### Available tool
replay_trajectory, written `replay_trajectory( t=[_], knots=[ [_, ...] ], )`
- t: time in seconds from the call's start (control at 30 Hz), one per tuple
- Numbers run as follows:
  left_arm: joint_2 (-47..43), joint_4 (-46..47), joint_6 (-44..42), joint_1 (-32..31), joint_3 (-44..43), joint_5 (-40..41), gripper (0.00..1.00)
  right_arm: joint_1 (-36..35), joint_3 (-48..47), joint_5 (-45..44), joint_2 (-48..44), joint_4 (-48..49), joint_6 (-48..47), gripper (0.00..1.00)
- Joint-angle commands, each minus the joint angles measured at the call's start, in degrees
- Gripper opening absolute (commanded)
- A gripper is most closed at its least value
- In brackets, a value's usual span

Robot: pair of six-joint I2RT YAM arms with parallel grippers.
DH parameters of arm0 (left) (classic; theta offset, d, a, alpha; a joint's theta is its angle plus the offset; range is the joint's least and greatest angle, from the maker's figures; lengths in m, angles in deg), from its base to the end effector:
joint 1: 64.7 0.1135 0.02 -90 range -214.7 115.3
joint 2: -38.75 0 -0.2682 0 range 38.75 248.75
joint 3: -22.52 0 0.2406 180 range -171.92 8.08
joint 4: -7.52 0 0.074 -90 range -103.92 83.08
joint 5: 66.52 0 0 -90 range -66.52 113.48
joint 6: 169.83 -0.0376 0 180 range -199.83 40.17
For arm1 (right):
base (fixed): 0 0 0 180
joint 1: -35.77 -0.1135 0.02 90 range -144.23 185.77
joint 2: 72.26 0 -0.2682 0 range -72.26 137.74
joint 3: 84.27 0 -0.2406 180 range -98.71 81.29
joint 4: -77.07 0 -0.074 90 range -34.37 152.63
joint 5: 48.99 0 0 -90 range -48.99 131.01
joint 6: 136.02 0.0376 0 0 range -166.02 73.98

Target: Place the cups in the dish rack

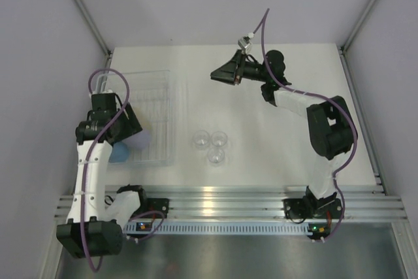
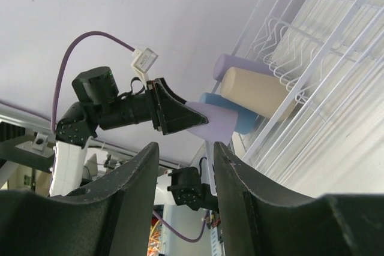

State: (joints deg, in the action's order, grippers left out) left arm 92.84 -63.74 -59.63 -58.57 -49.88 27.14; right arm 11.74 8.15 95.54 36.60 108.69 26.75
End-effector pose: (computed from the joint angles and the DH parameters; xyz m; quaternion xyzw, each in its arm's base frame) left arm 0.1571 0.0193 0.3173 -0.2257 0.9205 -0.0088 0.3189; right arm 0.3758 0.2011 0.2972 -0.0855 0.6638 0.7053 0.2338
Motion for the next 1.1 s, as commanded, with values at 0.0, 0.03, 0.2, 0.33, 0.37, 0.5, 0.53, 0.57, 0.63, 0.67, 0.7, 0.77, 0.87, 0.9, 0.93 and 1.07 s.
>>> replay_trajectory(
  t=[0.0,0.03,0.2,0.33,0.37,0.5,0.53,0.57,0.63,0.67,0.7,0.77,0.87,0.9,0.93,1.07],
  knots=[
    [0.8,-0.8,-0.3,0.1,-0.4,2.1,0.0,1.3,0.7,0.4,0.3,6.0,0.4,0.42],
    [1.2,-0.8,-0.2,0.1,-0.3,2.4,0.0,1.5,0.8,0.5,0.5,6.3,0.7,0.42],
    [3.4,-1.1,1.0,-0.2,-0.8,3.8,0.0,2.1,0.7,0.8,1.1,8.1,1.7,0.42],
    [5.6,-2.0,2.6,-2.2,-1.0,6.7,0.0,2.7,0.7,0.8,1.7,10.3,3.0,0.42],
    [6.5,-2.2,3.3,-2.5,-1.0,7.1,0.0,2.8,0.8,0.8,2.0,10.8,3.7,0.42],
    [8.1,-2.2,4.7,-3.8,-1.1,8.5,0.0,3.4,1.2,0.8,2.4,13.0,4.9,0.42],
    [8.3,-2.2,4.9,-4.1,-1.0,8.8,0.0,3.6,1.3,0.8,2.4,13.5,5.1,0.42],
    [8.5,-2.2,5.0,-4.2,-1.1,9.1,0.0,3.8,1.3,0.8,2.5,13.8,5.4,0.42],
    [9.0,-2.2,5.2,-4.3,-1.3,9.5,0.0,4.0,1.4,0.8,2.7,14.0,5.4,0.42],
    [9.0,-2.2,5.3,-4.3,-1.4,9.7,0.0,4.1,1.5,0.8,2.7,14.1,5.5,0.42],
    [9.1,-2.2,5.5,-4.5,-1.4,9.9,0.0,4.3,1.5,0.9,2.8,14.2,5.5,0.42],
    [9.2,-2.5,5.8,-4.8,-1.5,10.6,0.0,4.4,1.4,0.9,2.9,14.5,5.7,0.42],
    [9.6,-2.9,6.2,-5.1,-1.5,11.5,0.0,4.6,1.3,0.8,3.0,14.6,5.8,0.42],
    [9.9,-3.0,6.3,-5.3,-1.5,11.5,0.0,4.7,1.3,0.9,3.2,14.6,5.8,0.42],
    [10.2,-3.2,6.5,-5.4,-1.6,11.7,0.03,4.7,1.2,0.9,3.1,14.6,5.9,0.42],
    [10.9,-3.6,7.0,-5.8,-1.5,12.3,0.36,4.8,1.1,0.9,3.2,14.6,6.0,0.42]
  ],
)
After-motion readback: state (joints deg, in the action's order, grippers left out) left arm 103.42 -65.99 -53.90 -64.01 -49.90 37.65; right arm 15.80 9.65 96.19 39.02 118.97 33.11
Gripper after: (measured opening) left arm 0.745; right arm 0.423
